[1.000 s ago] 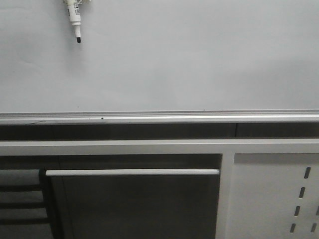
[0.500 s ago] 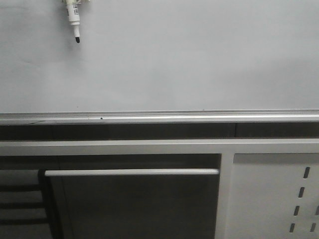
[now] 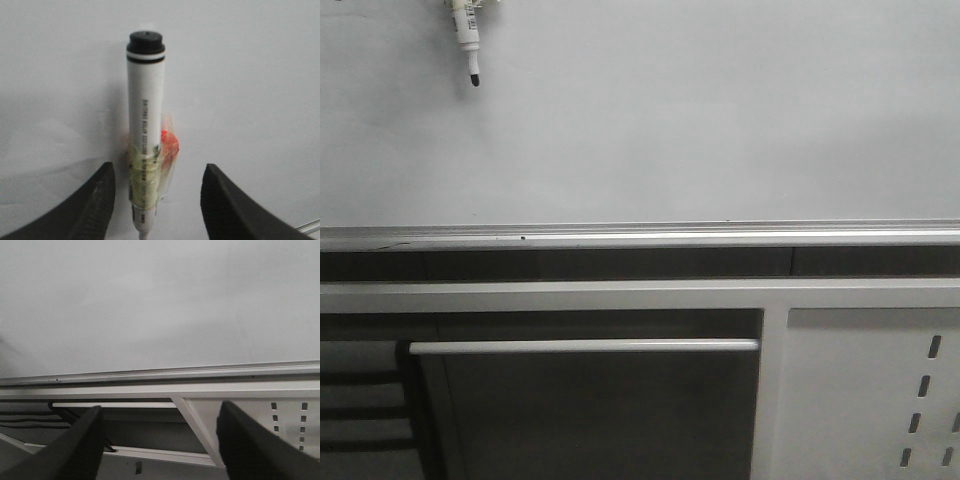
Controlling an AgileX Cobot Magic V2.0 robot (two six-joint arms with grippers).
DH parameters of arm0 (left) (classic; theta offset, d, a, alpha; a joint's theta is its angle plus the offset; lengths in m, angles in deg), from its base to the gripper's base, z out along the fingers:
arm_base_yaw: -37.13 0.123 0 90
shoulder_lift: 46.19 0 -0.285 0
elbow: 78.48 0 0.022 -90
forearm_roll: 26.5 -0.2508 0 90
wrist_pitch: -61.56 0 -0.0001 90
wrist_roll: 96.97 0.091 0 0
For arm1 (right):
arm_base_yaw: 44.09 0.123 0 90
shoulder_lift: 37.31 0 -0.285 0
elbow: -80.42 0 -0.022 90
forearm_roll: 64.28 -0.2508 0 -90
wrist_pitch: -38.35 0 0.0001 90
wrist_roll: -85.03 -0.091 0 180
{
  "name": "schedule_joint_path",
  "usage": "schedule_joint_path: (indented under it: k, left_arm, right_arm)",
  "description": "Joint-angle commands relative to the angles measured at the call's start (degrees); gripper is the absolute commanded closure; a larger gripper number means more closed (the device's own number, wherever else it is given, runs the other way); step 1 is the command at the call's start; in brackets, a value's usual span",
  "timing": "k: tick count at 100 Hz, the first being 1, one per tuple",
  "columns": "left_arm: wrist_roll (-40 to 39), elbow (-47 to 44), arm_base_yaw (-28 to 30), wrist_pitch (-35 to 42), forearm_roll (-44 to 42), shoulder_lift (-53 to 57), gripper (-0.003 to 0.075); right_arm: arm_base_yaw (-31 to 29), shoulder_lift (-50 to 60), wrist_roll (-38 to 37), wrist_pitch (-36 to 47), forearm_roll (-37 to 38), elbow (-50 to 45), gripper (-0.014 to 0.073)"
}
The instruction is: Write number 1 on whiteboard
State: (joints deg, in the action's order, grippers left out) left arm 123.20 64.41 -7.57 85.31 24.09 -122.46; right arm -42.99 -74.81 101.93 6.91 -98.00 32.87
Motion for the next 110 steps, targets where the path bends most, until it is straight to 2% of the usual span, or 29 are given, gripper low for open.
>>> schedule_joint_path:
  k: [1,34,65,81,101,110]
  left_arm:
    - [-0.06,2.18,-0.43,4.53,-1.57,0.29,0.0384]
    - [-0.06,2.18,-0.43,5.48,-2.29,-0.4,0.061]
    - [-0.06,2.18,-0.43,5.48,-2.67,-0.4,0.0631]
    - [-0.06,2.18,-0.43,4.68,-2.67,-0.4,0.0743]
    - [-0.06,2.18,-0.43,3.31,-2.67,-0.27,0.0741]
    - [0.34,2.18,-0.43,-0.17,-4.46,0.31,0.0741]
  right_arm:
    - [0.04,-0.74,0.42,3.4,-1.1,2.08,0.0157]
    - [0.04,-0.74,0.42,3.4,-1.1,2.08,0.0157]
    - [0.04,-0.74,0.42,3.4,-1.1,2.08,0.0157]
    - [0.04,-0.74,0.42,3.4,-1.1,2.08,0.0157]
    - [0.04,-0.74,0.42,3.03,-1.1,2.08,0.0157]
    - [0.04,-0.74,0.42,2.64,-1.1,2.08,0.0157]
